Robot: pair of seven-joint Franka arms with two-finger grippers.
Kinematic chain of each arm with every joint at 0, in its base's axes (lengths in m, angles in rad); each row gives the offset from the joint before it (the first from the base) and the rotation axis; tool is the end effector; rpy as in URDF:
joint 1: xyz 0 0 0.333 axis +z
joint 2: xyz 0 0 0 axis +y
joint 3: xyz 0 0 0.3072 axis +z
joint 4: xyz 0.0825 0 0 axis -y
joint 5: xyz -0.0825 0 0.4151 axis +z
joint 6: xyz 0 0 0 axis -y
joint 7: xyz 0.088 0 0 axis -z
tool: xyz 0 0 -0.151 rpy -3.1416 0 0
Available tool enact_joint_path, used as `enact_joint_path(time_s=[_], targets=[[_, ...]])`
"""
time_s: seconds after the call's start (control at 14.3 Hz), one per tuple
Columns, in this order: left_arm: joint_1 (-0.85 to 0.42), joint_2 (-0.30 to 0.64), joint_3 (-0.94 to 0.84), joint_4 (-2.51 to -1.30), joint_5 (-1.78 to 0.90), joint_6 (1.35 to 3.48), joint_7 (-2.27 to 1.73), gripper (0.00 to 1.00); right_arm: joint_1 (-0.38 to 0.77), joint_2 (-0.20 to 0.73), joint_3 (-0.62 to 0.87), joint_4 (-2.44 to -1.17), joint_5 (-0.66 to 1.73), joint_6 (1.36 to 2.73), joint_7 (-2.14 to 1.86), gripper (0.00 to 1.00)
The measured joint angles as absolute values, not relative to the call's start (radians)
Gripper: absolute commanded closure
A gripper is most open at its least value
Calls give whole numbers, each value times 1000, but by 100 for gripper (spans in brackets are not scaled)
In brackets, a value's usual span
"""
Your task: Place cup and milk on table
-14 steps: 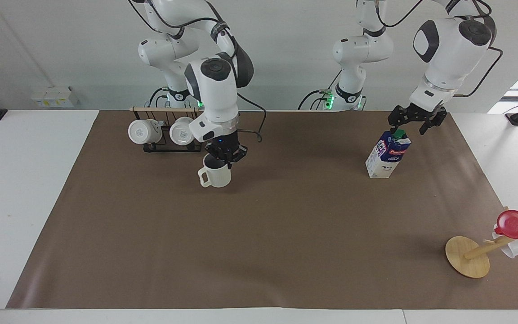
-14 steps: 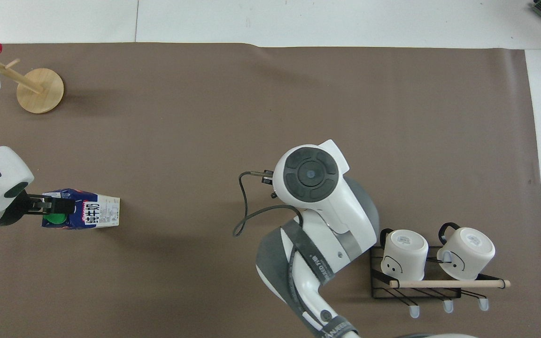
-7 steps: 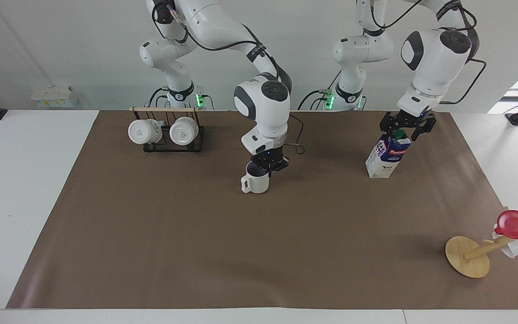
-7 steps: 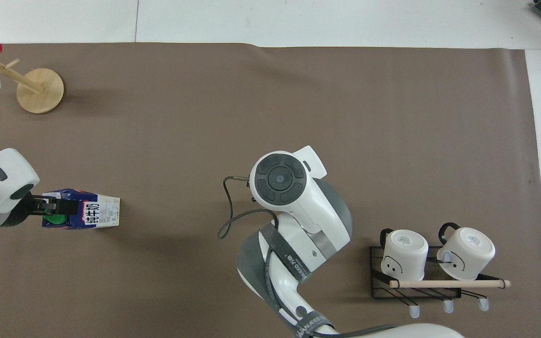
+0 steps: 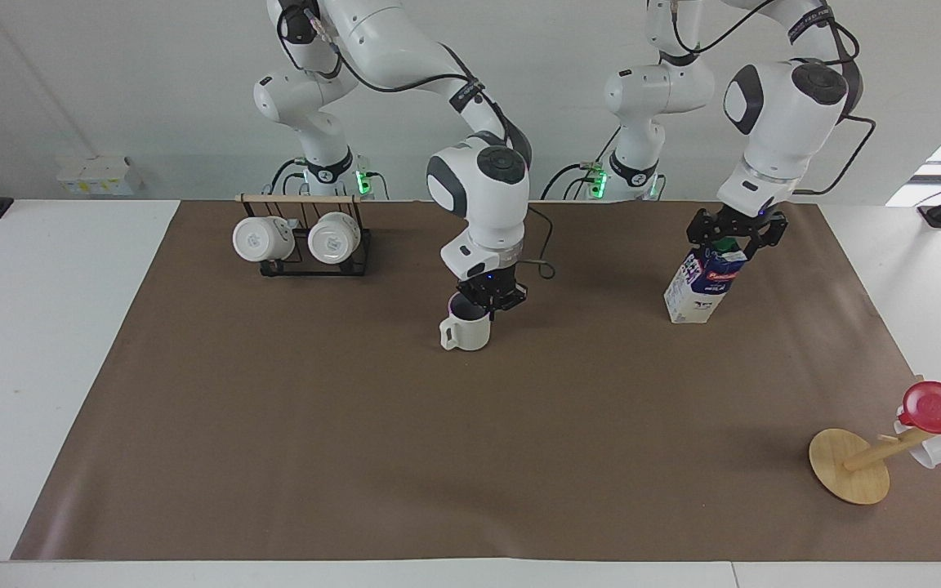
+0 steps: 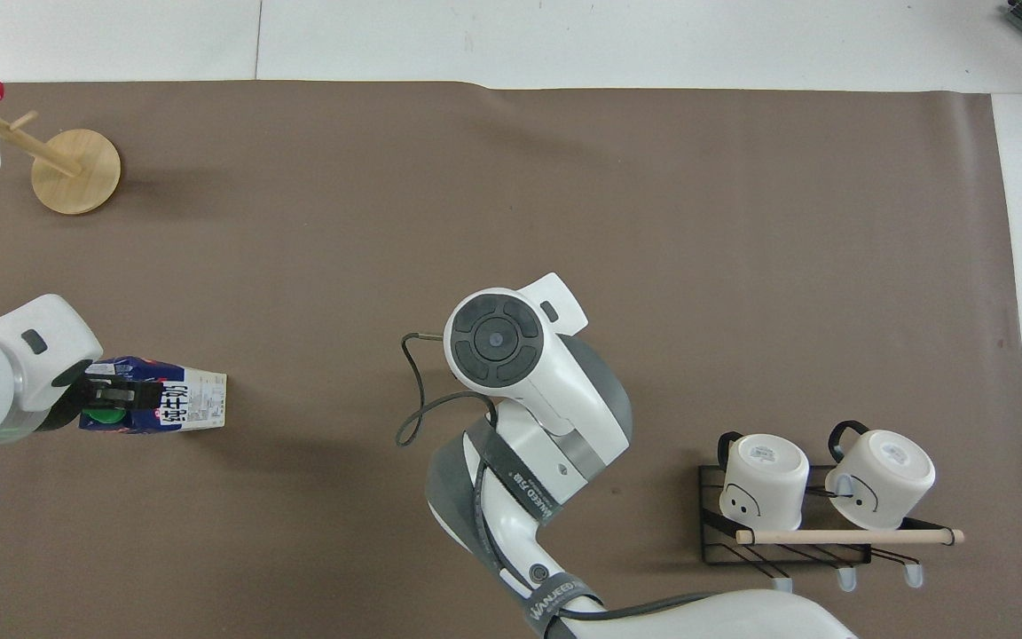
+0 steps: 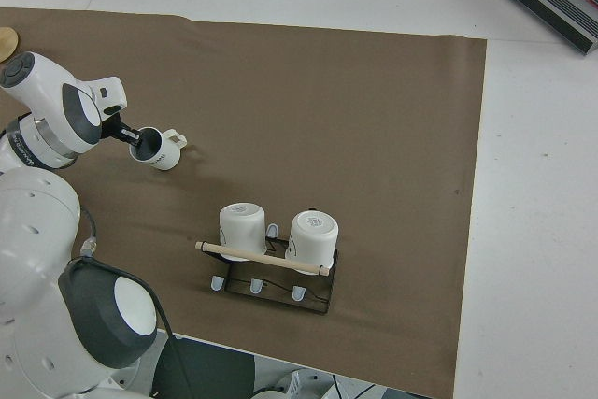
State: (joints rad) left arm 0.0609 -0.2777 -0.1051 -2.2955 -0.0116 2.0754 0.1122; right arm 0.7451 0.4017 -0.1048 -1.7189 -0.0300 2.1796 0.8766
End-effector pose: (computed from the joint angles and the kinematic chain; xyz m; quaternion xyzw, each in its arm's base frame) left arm 0.5012 -0.0231 0.3995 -0.9968 0.0738 -0.0278 0.0102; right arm 0.5522 0.4137 0.2929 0.9935 -0.1049 0.0447 0.0029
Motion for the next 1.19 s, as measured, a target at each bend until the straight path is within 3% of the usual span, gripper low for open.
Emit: enact_joint_path(time_s=[0.14, 0.35, 0.63, 1.19], targets=[[61, -278, -105, -2296, -11, 2078, 115, 45, 745, 402, -105, -1719, -30, 2179, 876, 0], [61, -278, -105, -2296, -2, 2082, 120, 53, 745, 405, -105, -1718, -30, 2180, 876, 0], [61, -278, -105, -2294, 1, 2082, 121, 55, 742, 385, -111, -1703, -30, 2179, 849, 0], [25, -267, -109, -2165, 2, 1982, 58, 60, 598, 160, -122, -1698, -29, 1947, 618, 0]])
